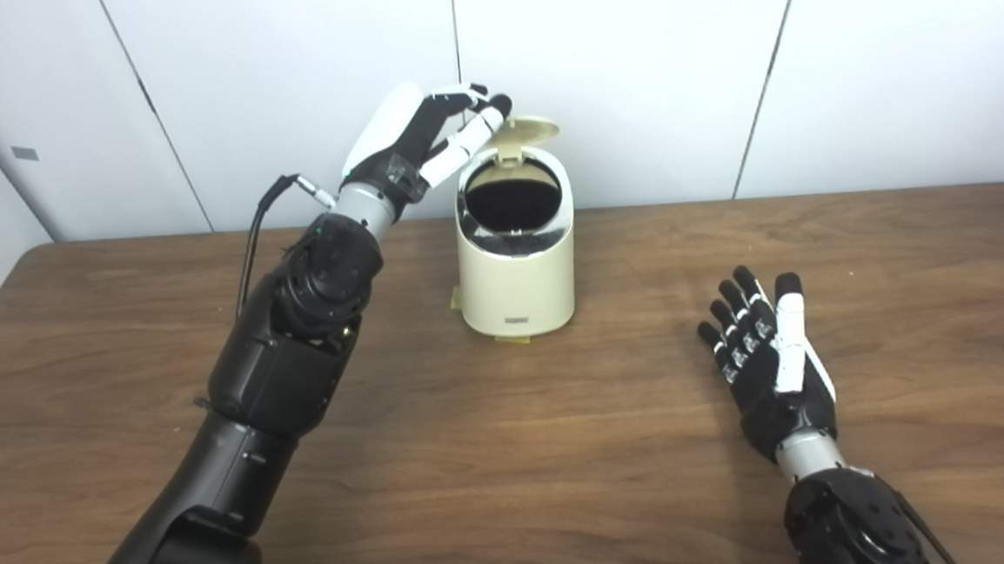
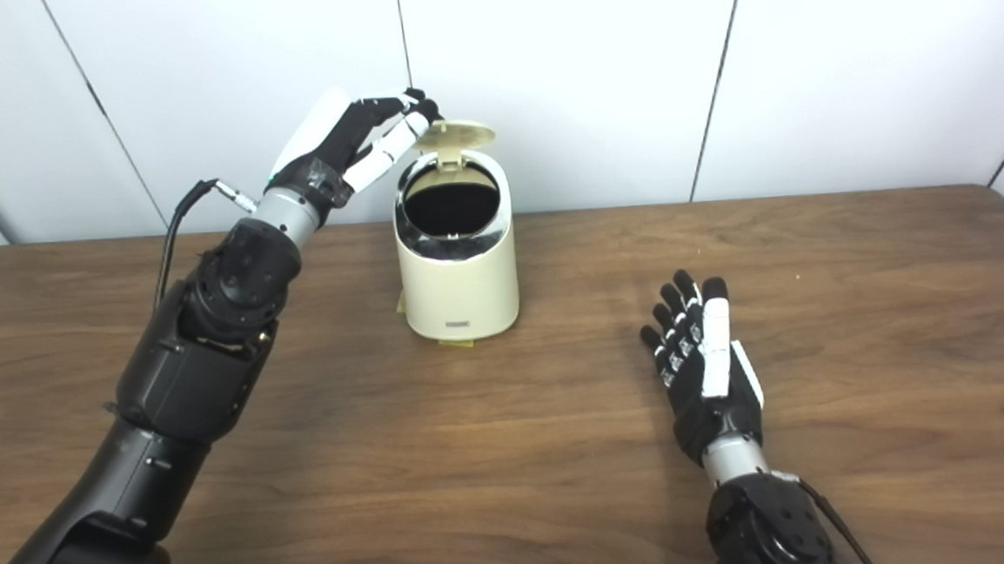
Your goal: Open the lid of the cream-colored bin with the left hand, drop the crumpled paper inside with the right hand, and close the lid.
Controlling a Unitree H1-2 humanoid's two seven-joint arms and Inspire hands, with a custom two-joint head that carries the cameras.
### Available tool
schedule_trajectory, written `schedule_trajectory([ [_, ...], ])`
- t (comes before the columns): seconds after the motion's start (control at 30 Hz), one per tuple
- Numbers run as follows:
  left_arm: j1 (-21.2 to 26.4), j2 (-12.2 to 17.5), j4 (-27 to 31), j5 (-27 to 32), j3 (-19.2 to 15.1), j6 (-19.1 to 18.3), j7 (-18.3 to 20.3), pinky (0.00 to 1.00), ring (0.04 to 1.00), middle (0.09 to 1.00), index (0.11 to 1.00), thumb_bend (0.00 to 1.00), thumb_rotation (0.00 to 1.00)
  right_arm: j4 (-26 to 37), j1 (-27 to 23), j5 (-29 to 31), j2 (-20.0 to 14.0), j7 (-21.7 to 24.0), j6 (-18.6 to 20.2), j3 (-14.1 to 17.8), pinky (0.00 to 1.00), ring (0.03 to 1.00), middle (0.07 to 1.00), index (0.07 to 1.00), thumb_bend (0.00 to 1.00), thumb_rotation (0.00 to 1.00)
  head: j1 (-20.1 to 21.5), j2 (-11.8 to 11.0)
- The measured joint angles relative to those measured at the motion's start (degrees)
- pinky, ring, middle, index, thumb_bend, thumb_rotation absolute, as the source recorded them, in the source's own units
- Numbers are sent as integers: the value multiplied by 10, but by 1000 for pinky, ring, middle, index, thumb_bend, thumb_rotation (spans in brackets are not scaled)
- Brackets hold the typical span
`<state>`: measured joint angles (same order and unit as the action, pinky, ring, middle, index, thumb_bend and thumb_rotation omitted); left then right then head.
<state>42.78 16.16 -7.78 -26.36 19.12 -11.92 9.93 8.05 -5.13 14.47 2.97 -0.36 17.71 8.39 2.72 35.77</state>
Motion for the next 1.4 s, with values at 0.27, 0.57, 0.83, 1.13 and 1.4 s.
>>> schedule_trajectory([
  [0.27,-1,28,23,-103,37,46,0,936,971,919,604,541,1000,-12,-1,-74,-17,-20,-23,-31,940,989,971,1000,570,1000,8,6],
  [0.57,-16,29,9,-156,46,102,-8,888,932,884,625,525,1000,8,1,-220,-60,-35,-15,-105,856,959,958,1000,639,1000,16,9],
  [0.83,-41,31,-4,-194,51,139,-16,906,937,889,633,546,1000,40,9,-228,-54,-34,3,-112,825,938,949,1000,637,1000,18,14],
  [1.13,-57,31,-5,-212,51,150,-30,905,940,896,664,523,1000,53,12,-227,-54,-25,10,-112,840,939,947,1000,629,1000,20,19],
  [1.4,-58,36,-7,-268,72,154,-43,932,962,917,670,521,1000,61,21,-227,-55,-21,12,-108,846,950,949,1000,628,1000,21,24],
])
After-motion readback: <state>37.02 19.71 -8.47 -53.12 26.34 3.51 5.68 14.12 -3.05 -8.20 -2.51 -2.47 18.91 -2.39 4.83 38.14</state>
